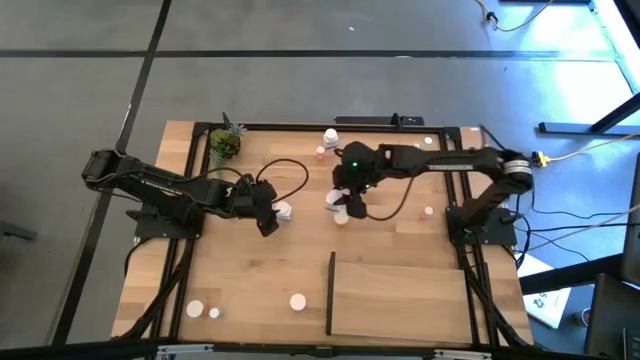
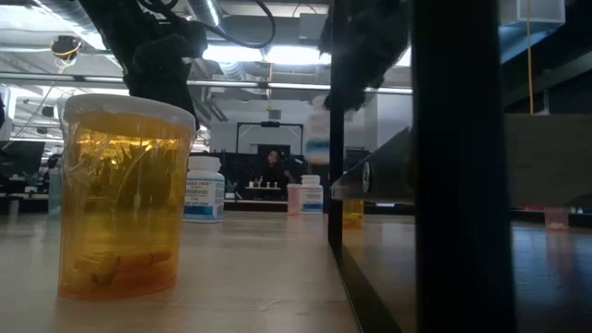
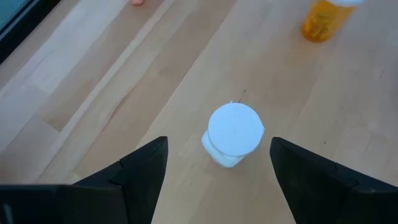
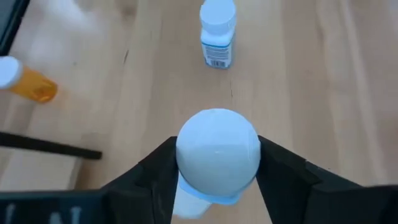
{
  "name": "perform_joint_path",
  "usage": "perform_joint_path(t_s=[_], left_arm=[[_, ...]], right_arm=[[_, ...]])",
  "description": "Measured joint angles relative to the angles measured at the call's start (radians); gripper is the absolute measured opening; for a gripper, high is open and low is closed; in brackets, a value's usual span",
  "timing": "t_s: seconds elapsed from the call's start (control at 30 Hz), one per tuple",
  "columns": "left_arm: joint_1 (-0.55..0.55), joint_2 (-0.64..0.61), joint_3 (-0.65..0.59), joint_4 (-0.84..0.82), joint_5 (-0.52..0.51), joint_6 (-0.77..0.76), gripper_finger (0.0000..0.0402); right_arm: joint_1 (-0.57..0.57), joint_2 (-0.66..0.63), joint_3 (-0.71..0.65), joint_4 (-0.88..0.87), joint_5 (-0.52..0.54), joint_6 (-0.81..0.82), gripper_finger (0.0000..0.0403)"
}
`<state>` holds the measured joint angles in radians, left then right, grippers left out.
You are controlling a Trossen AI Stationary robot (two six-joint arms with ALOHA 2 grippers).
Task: Pick and place medicine bottles onto shelf by color
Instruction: Put the middle white pill bottle on the shelf
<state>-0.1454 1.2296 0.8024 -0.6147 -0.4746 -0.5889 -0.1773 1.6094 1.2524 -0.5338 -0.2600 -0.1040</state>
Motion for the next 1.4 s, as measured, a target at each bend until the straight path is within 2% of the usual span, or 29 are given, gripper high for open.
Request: perform_joint_path(t_s=[0.13,0.47,0.77,0.9,1.1,1.4], left_arm=[[0.0,0.0,0.0,0.008,0.002,0.019,0.0277],[0.0,0.0,0.0,0.081,0.054,0.131,0.0277],[-0.006,0.0,0.0,0.16,0.12,0.18,0.0277],[-0.032,0.001,0.042,0.168,0.136,0.18,0.0277],[-0.076,0.0,0.146,0.169,0.098,0.174,0.0277],[-0.148,0.0,0.278,0.169,0.03,0.181,0.0277]], right_arm=[[0.04,-0.077,0.039,-0.128,0.071,0.023,0.0187],[0.207,-0.23,0.056,-0.241,0.098,0.255,0.0187],[0.391,-0.266,0.056,-0.347,0.197,0.448,0.0186],[0.458,-0.269,0.053,-0.402,0.234,0.467,0.019],[0.539,-0.269,0.015,-0.392,0.234,0.467,0.019],[0.616,-0.269,-0.119,-0.183,0.234,0.444,0.0192]])
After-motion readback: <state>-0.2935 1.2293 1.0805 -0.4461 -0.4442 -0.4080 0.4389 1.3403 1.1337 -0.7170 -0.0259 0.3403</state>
